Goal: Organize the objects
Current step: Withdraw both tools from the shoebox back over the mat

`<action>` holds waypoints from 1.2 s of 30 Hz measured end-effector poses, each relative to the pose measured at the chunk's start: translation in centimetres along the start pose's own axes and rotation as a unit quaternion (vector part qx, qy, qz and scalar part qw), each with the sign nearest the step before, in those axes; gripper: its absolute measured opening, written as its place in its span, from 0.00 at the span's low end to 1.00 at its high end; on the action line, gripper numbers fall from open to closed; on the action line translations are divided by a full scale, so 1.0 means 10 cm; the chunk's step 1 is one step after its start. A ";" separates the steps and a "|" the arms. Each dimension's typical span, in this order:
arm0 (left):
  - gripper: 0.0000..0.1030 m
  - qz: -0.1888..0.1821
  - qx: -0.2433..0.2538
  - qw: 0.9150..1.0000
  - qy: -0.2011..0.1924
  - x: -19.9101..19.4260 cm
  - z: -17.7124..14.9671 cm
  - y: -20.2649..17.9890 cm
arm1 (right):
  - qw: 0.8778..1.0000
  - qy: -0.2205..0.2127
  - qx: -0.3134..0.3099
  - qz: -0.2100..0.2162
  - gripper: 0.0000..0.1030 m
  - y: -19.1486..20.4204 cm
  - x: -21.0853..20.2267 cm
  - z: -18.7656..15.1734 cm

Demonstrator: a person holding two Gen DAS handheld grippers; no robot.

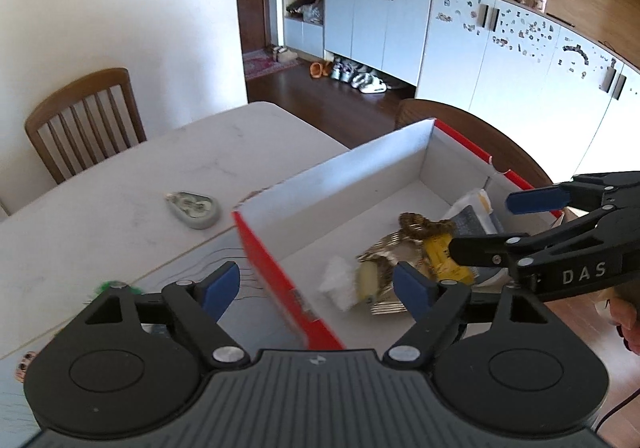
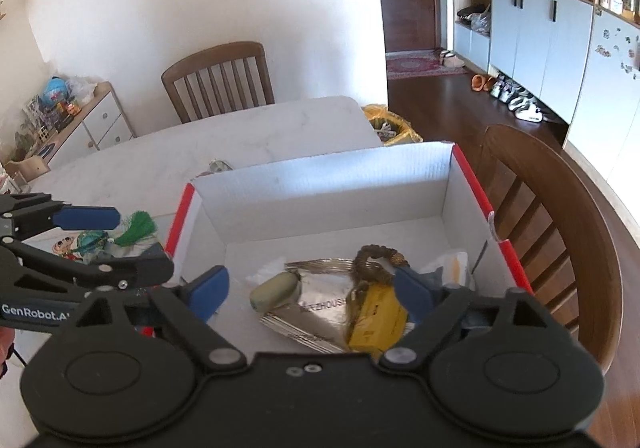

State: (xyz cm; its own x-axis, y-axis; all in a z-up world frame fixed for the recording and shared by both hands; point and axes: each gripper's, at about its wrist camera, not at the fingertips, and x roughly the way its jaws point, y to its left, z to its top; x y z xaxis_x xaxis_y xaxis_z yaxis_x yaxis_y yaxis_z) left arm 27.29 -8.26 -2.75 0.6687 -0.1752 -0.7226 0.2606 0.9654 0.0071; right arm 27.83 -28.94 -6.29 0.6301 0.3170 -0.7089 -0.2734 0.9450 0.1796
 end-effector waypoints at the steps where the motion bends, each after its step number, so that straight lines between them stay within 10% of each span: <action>1: 0.82 0.002 0.001 1.000 -0.004 -0.03 -0.02 0.04 | 1.000 -0.005 0.001 -0.004 0.91 0.04 -0.01 -0.01; 36: 0.98 -0.003 -0.106 0.994 -0.038 -0.71 -0.80 1.76 | 0.995 -0.074 -0.039 0.055 0.99 1.68 0.03 -0.05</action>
State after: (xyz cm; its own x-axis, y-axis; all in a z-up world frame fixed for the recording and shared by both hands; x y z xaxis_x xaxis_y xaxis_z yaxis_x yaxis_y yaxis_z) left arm 21.60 11.56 -3.05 0.7196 -0.1876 -0.6686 0.1175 0.9818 -0.1490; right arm 23.04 -13.07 -3.83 0.6923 0.4316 -0.5783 -0.3982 0.8968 0.1927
